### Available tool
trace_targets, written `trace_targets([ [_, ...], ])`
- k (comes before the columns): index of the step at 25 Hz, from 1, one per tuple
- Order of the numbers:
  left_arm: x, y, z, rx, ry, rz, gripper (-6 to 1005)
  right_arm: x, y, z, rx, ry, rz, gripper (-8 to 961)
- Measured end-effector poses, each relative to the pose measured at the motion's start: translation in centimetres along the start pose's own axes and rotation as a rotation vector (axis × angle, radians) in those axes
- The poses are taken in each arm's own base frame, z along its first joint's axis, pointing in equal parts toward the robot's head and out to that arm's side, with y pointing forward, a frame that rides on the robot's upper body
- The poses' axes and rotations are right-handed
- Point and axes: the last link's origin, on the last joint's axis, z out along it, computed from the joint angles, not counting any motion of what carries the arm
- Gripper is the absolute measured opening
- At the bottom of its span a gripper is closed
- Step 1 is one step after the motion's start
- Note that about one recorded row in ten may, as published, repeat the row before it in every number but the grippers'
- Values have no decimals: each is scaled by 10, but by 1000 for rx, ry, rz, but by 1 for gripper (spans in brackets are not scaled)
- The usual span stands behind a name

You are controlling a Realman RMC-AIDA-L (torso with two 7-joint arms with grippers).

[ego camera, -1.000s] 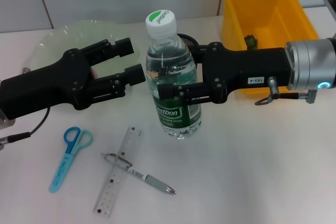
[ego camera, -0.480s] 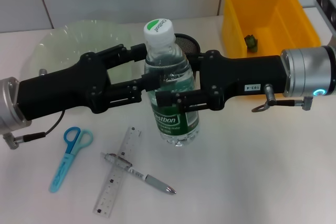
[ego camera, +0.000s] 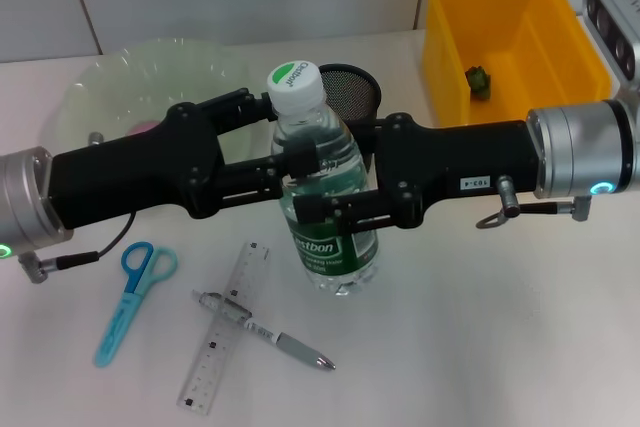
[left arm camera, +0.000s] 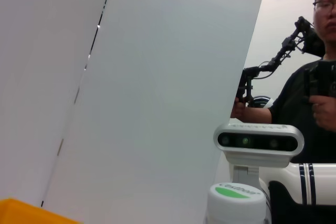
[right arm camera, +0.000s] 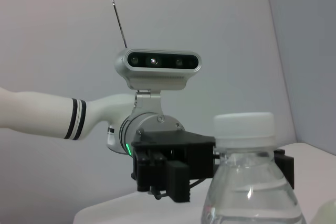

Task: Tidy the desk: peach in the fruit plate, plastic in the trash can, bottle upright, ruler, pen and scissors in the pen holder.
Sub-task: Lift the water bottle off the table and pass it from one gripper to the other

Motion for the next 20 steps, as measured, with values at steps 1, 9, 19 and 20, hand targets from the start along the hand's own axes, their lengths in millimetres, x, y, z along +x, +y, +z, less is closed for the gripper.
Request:
trace_targets([
  [1, -1, 0, 1, -1, -5, -1, 802, 1, 0, 0, 1, 0, 1, 751],
  [9, -1, -1, 5, -2, -7, -2, 802, 5, 2, 0, -5, 9, 15, 751],
  [19, -2, -2, 9, -9, -19, -3, 801, 7, 2, 1, -8, 11, 21, 751],
  [20, -2, -2, 9, -9, -19, -3, 801, 7, 2, 1, -9, 12, 21, 751],
])
